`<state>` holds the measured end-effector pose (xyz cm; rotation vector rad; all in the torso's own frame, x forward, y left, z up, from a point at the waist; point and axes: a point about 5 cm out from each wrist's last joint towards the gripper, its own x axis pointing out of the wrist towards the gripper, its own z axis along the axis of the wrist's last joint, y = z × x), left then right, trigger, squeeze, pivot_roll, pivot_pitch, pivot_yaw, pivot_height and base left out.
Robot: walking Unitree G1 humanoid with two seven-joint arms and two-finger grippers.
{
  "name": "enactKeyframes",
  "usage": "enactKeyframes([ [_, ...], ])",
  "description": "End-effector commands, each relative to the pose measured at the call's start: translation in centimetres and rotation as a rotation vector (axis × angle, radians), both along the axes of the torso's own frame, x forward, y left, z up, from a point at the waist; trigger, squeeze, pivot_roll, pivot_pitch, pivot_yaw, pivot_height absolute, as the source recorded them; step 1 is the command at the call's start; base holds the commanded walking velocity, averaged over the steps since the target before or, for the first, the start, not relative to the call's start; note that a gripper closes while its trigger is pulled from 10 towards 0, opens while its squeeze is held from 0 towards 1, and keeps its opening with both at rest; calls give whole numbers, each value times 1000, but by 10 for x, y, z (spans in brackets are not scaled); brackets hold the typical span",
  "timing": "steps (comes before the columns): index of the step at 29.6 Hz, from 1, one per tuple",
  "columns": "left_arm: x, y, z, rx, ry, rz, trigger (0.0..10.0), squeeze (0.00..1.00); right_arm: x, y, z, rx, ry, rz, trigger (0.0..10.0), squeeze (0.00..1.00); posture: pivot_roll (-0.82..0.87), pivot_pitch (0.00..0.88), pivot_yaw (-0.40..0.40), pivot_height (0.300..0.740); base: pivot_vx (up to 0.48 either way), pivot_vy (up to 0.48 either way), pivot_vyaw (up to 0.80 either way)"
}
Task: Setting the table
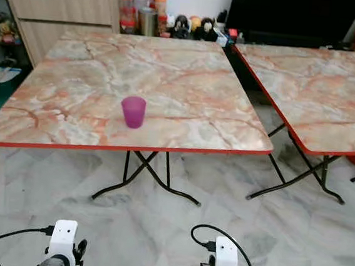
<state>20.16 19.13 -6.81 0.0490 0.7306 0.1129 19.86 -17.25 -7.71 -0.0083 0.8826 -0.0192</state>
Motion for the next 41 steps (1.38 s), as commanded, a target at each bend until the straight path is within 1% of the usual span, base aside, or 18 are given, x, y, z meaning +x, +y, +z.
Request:
enactKeyframes([
  [1, 5, -5, 2, -7, -12, -16, 10000, 0, -3, -8, -1, -15, 9, -14, 10000, 0, 20, 0, -41, 701, 270, 0, -756],
  [3, 5, -6, 2, -7, -9, -21, 10000, 0, -1, -8, 0, -18, -6, 1, 10000, 0, 19, 0, -40, 701, 294, 0, 0],
  [19, 6, -6, 2, -2, -7, -26, 10000, 0, -1, -6, 0, -25, 6, 13, 10000, 0, 25, 0, -42, 701, 309, 0, 0],
  [29, 6, -5, 3, -3, -12, -6, 10000, 0, 0, -9, 1, -30, 5, 4, 10000, 0, 33, 0, -53, 701, 310, 0, 0],
  [32, 8, -1, 6, 8, -46, 12, 10000, 0, 0, -9, 1, -30, 7, 3, 10000, 0, 36, 0, -56, 701, 0, 0, 0],
  [33, 10, 2, 8, 10, -82, 31, 10000, 0, 0, -9, 1, -30, 8, 3, 10000, 0, 40, 0, -59, 701, 0, 0, 0],
  [37, 8, 10, 11, 36, -123, 53, 10000, 0, 0, -7, 0, -28, 7, 4, 10000, 0, 47, 0, -60, 701, 0, 0, 0],
  [41, 8, 19, 23, 57, -253, 74, 10000, 0, -1, -7, 0, -28, 8, 6, 10000, 0, 56, 0, -62, 701, 0, 0, 0],
])
